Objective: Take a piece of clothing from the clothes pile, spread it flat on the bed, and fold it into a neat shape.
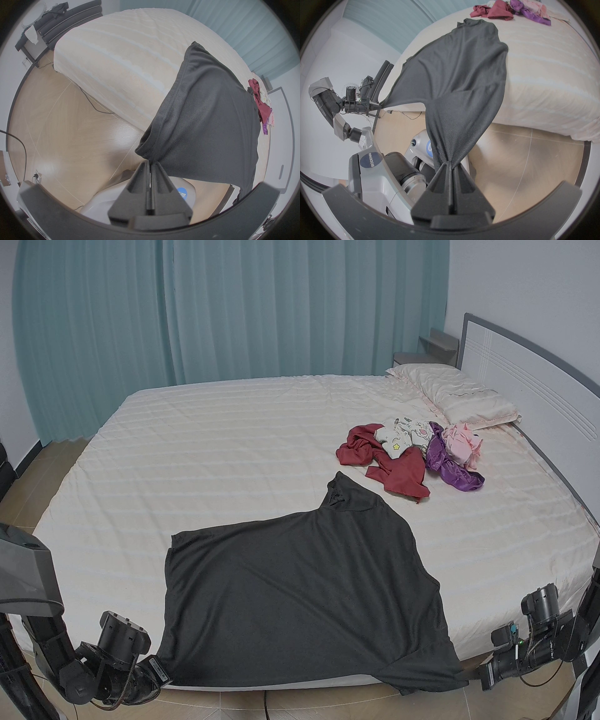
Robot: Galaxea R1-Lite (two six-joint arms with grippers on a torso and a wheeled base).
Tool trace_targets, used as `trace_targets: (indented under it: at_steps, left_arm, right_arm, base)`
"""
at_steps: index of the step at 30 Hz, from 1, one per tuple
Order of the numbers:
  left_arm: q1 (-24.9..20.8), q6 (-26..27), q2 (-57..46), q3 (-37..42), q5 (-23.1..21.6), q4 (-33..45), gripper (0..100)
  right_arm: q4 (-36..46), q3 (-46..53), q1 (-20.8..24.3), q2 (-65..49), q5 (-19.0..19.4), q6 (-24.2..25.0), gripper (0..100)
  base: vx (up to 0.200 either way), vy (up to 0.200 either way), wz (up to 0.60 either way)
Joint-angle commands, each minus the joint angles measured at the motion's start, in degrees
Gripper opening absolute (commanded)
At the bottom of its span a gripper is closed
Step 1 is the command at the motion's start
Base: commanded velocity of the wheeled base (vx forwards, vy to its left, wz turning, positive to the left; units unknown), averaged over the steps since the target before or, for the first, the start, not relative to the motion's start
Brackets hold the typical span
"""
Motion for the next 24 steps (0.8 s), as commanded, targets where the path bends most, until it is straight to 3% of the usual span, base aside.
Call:
trace_targets:
  at_steps: [1, 5, 8, 13, 24]
  left_arm:
    - [0.9, 0.0, -4.8, -4.2, 0.7, 4.1, 0]
    - [2.0, -0.1, -6.9, -8.3, 0.7, 10.3, 0]
    - [2.1, -0.8, -12.6, -15.2, 0.4, 23.1, 0]
    - [3.6, -2.9, -13.9, -25.3, 0.0, 38.6, 0]
    - [7.5, -2.7, -10.5, -32.8, -2.4, 46.6, 0]
  right_arm:
    - [-0.3, -4.3, -1.0, -2.8, -0.1, 0.2, 0]
    - [-0.5, -6.5, -1.0, -3.3, -0.2, 1.7, 0]
    - [-0.3, -10.0, -1.0, -4.5, -0.4, 6.9, 0]
    - [0.1, -14.3, -1.1, -3.8, -0.4, 8.0, 0]
    - [0.2, -20.9, -1.1, -4.7, -0.3, 14.5, 0]
  base:
    - [0.000, 0.000, 0.00]
    - [0.000, 0.000, 0.00]
    - [0.000, 0.000, 0.00]
    - [0.000, 0.000, 0.00]
    - [0.000, 0.000, 0.00]
